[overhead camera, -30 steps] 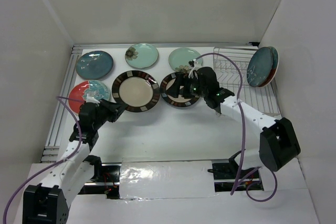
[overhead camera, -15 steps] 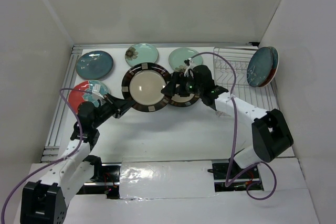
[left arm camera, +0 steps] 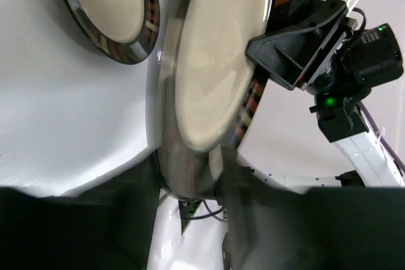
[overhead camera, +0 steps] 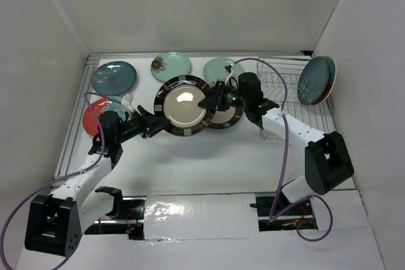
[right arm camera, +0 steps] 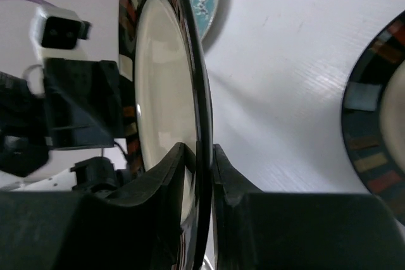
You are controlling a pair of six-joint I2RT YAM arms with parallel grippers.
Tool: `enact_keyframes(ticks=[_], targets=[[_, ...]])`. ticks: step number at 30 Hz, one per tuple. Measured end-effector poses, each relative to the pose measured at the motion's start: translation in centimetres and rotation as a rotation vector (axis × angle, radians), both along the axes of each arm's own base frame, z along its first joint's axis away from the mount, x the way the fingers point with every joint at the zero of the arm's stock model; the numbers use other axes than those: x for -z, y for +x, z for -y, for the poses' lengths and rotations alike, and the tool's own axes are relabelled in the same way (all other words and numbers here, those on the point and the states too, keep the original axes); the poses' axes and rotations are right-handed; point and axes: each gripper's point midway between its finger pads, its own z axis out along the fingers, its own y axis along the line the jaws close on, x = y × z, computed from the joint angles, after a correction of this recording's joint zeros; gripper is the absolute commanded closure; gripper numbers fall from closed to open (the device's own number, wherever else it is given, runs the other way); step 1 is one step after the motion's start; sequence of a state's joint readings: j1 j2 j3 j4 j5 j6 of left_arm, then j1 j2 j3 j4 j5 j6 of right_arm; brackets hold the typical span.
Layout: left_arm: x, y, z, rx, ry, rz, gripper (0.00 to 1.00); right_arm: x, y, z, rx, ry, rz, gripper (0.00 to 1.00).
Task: Load the plates into the dish rack
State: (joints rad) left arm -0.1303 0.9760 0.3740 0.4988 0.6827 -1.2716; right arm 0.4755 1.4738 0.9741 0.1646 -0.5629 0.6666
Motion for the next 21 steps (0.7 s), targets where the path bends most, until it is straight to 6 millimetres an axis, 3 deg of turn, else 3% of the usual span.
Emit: enact_keyframes(ticks=[4,6,8,11,16,21], targets=[[-1.8,0.9,0.2,0.033,0.114,0.057,0.12,-1.1,0.9,1.0,0.024,-0.063,0.037,1.0],[-2.6,1.5,0.0,0.03,0.179,0.081,0.06,-2.3,1.7,2.2,0.06,-0.104,0.081,1.0],[-3.6,2.5,-0.6,0.006,0.251,0.12,0.01,-3.8,2.9,4.4,0.128,-0.175,0.147,1.0],[-4.5,3.7,-1.5,-0.032,0.346,0.155,0.01,-5.0,5.3,9.9,0.291,-0.311,0.208,1.0],[-1.2,4.4,-3.4,-0.063,0.515,0.069,0.01,-8.2,8.3,19.5,0.596,-0.554,0.332,1.0],[3.4,3.8,-5.3,-0.069,0.664,-0.069,0.01,-11.9,7.6,26.7,0.809,-0.79,0.467,1.0]])
